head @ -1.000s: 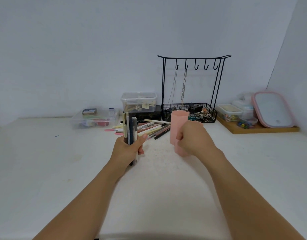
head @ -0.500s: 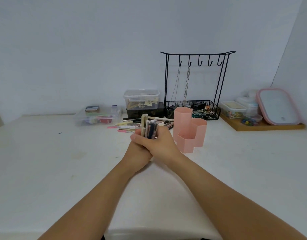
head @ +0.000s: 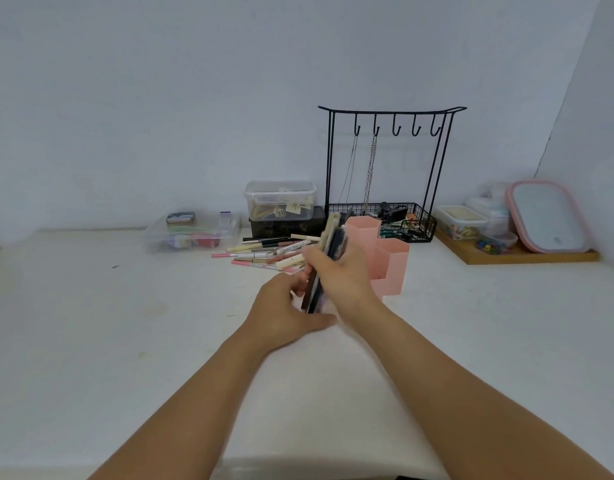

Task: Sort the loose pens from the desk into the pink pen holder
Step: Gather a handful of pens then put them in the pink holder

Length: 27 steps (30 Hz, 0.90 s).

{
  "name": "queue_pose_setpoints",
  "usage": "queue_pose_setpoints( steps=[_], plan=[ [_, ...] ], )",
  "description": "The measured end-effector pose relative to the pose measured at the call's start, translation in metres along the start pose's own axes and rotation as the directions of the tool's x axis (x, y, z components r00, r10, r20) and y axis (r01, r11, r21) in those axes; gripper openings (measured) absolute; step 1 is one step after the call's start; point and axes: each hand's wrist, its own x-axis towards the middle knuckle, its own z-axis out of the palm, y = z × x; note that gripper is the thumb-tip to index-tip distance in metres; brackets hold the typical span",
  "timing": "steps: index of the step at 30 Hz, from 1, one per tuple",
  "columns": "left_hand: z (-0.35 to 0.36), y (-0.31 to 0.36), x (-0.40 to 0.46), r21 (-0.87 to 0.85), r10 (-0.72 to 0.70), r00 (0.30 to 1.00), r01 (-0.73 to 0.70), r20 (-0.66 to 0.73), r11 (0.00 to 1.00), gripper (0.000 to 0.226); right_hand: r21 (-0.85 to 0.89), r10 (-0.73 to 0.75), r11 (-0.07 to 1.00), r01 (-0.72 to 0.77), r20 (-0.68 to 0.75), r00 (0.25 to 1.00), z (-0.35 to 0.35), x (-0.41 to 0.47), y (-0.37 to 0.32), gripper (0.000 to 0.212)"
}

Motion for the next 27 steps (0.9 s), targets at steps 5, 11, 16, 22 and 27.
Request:
queue_pose_setpoints(
  steps=[5,11,16,22,27],
  plan=[
    [-0.001,-0.005,0.002,-0.094,-0.064,0.998,0.063,0.0,0.994,0.044,0.39,0.025,0.916,0.09,-0.279,0.96,-0.062,0.032,-0.033,0.018],
    [-0.002,-0.006,0.005,-0.157,-0.101,0.994,0.096,-0.028,0.983,0.03,0.651,0.114,0.725,0.224,-0.435,0.893,-0.129,0.074,-0.035,0.018],
    [-0.002,-0.007,0.006,-0.166,-0.108,0.994,0.102,-0.024,0.981,0.027,0.514,0.123,0.851,0.108,-0.394,0.911,-0.118,0.093,-0.017,0.013],
    [-0.002,-0.009,0.006,-0.168,-0.11,0.994,0.106,-0.012,0.98,0.027,0.304,0.098,0.952,0.021,-0.371,0.923,-0.104,0.087,0.0,0.013],
    [-0.002,-0.009,0.007,-0.172,-0.107,0.994,0.103,-0.014,0.98,0.027,-0.074,0.066,0.993,-0.095,-0.333,0.941,-0.099,0.088,0.005,0.015]
  ],
)
